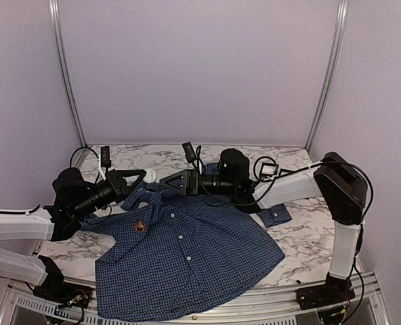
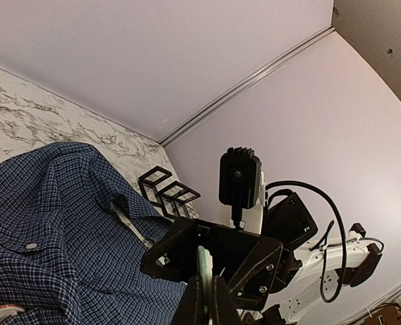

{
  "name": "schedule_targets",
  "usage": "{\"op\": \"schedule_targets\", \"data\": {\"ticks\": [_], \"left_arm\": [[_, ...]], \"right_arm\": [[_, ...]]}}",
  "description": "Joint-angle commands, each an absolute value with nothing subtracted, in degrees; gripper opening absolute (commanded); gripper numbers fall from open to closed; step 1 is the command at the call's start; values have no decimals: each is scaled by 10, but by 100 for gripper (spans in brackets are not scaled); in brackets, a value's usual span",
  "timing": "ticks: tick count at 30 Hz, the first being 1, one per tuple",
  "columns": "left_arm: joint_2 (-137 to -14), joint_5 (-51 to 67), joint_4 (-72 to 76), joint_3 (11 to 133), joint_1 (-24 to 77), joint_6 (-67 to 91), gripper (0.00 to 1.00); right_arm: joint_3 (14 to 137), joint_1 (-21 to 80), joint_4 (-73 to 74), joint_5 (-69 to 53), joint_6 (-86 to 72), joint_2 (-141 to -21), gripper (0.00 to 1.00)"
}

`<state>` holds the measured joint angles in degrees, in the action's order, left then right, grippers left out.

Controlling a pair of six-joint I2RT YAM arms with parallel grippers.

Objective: Remove the brooch from the garment
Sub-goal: Close the brooch securely.

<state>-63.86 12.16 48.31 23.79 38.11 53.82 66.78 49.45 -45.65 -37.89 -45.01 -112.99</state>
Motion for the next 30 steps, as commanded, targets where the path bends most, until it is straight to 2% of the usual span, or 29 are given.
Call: {"op": "schedule_targets", "data": {"ticks": [1,7,12,19,23,30], "left_arm": [[-654,146,527,242,387,534,0],[-662,148,514,259,398,514,0],[-664,148,500,269,404,498,0],[-662,147,494,271,408,490,0],[-661,144,494,272,409,490,0],[-663,145,496,272,411,488,0]], "right_arm": [[687,504,-498,-406,-462,-1115,64],[697,506,-506,-414,-477,-1121,63],[706,506,-531,-424,-506,-1137,57],[707,506,-547,-428,-524,-1146,46],[705,506,-550,-429,-526,-1147,44],[706,506,-559,-434,-537,-1152,29]]}}
